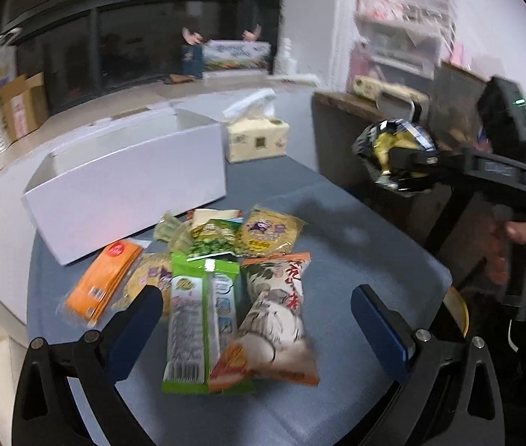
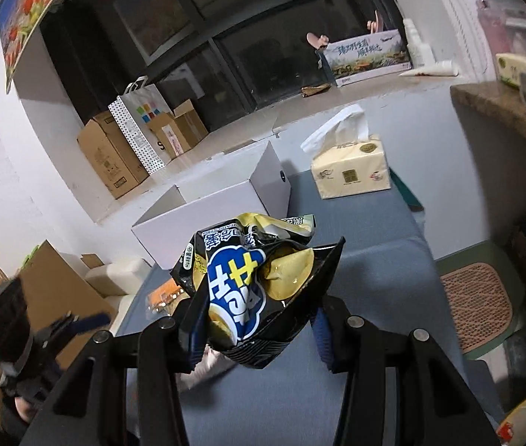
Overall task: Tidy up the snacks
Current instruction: 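Grasp the white printed snack bag with the left gripper while the right gripper holds the dark bag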
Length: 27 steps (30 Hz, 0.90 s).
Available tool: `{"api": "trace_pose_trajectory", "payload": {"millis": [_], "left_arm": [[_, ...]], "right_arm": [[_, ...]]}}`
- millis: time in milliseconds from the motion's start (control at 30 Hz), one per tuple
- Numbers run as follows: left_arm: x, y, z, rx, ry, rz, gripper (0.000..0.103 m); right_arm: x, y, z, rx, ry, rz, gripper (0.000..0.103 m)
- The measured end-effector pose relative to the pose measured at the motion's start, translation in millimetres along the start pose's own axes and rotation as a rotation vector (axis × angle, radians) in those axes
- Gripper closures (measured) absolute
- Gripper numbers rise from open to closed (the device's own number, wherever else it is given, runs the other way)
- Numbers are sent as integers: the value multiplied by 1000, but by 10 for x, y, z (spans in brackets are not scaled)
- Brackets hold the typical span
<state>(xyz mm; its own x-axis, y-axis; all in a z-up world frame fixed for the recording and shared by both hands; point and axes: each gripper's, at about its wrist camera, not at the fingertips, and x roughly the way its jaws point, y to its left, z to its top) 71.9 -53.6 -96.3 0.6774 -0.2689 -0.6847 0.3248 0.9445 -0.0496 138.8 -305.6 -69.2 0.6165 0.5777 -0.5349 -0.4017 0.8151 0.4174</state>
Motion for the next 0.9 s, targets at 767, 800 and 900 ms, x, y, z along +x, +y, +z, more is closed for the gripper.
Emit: {"api": "trace_pose_trajectory", "payload": {"millis": [767,800,900], "left_arm": [[445,-89,-114,8,125,-73,62],[339,-47,-122,-17,94,-74,62],[18,68,-117,-68,-21,-59,62]], "right_arm": [[-385,-100,-195,9,-17,-18,52],[-366,-77,-201,5,-12,-15,52],[-324,-30,-214,-5,-7,-4,52]]}}
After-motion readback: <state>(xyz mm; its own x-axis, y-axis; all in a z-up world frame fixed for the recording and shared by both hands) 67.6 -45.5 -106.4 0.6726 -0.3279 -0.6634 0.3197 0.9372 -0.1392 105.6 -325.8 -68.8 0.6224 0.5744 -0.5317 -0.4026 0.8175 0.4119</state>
